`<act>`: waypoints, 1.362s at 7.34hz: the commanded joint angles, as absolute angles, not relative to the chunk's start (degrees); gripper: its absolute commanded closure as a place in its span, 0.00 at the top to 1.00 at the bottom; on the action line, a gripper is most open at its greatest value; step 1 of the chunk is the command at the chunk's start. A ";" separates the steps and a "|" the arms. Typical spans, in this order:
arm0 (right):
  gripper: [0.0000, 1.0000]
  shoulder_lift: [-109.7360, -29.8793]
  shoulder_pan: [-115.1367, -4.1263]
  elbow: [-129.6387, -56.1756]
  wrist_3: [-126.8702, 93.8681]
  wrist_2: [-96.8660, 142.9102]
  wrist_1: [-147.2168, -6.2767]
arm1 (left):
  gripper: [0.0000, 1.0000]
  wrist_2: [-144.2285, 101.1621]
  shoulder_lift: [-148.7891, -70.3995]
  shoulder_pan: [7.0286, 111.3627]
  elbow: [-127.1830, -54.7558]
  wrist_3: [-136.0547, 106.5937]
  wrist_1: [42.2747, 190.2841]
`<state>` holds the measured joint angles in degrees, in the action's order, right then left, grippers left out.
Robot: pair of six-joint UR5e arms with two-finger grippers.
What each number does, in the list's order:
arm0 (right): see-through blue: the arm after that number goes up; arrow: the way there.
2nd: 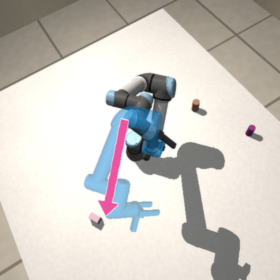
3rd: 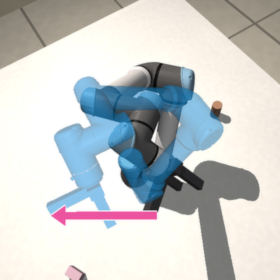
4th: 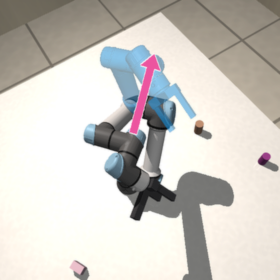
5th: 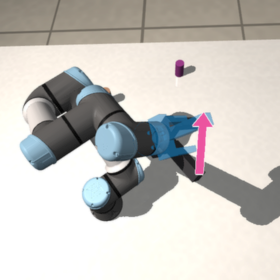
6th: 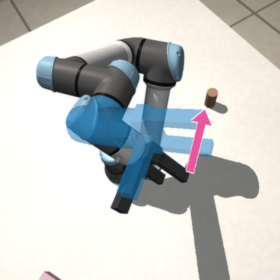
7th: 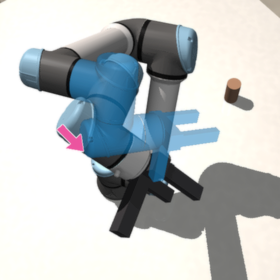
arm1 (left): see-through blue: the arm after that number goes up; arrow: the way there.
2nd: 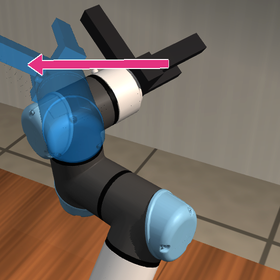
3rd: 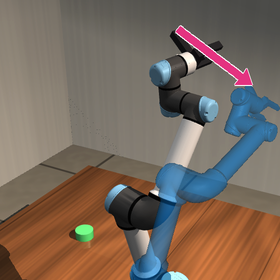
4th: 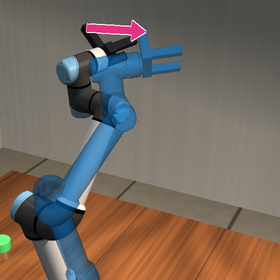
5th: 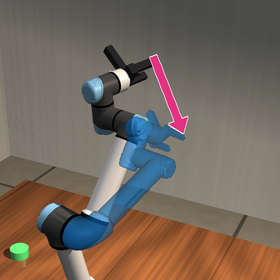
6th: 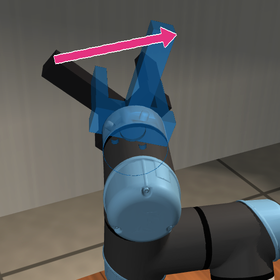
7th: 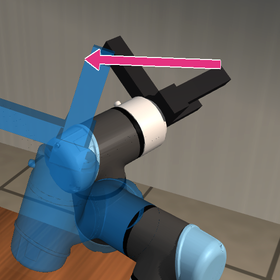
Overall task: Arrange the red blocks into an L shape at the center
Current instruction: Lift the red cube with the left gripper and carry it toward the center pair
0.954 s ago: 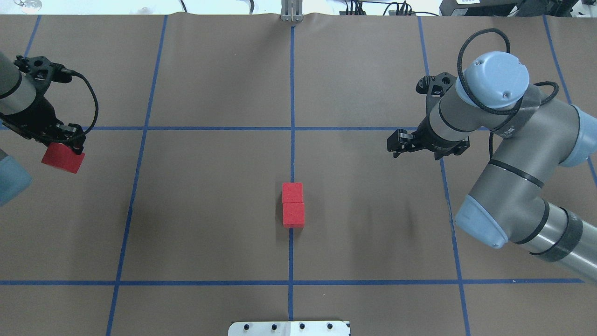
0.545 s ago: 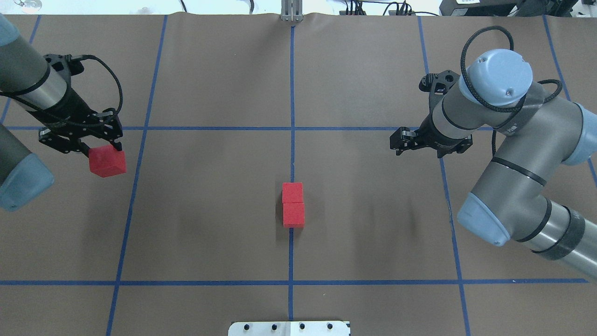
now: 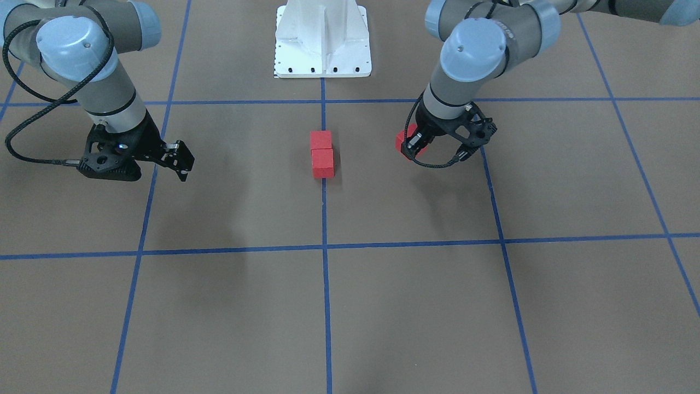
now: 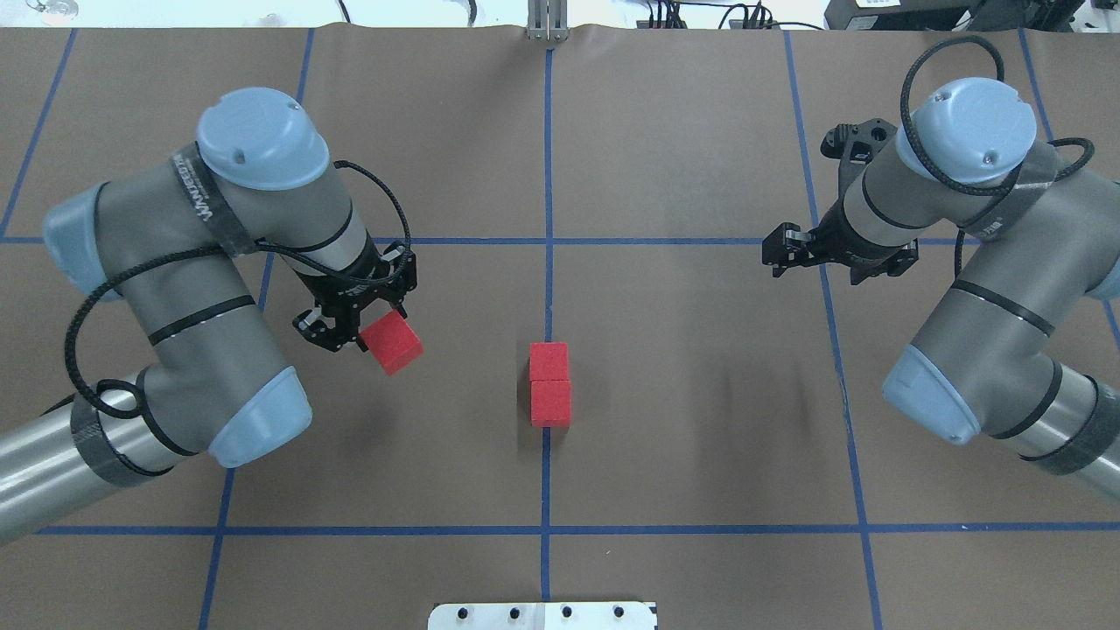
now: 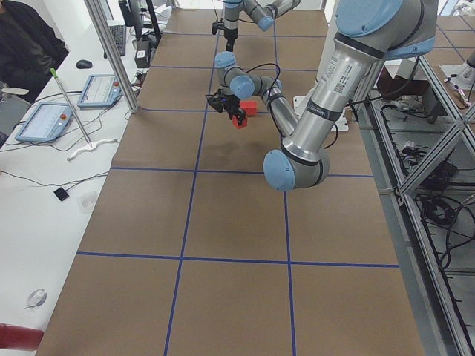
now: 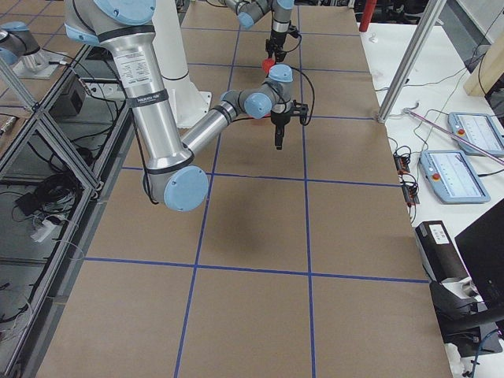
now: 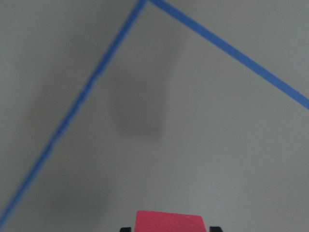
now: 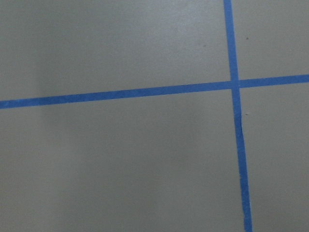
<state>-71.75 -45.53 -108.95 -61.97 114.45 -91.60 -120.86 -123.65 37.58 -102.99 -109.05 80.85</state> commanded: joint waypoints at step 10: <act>0.99 -73.65 -46.41 -109.07 -62.75 114.79 -90.09 | 0.00 -114.70 -128.51 31.92 -90.97 -168.21 101.66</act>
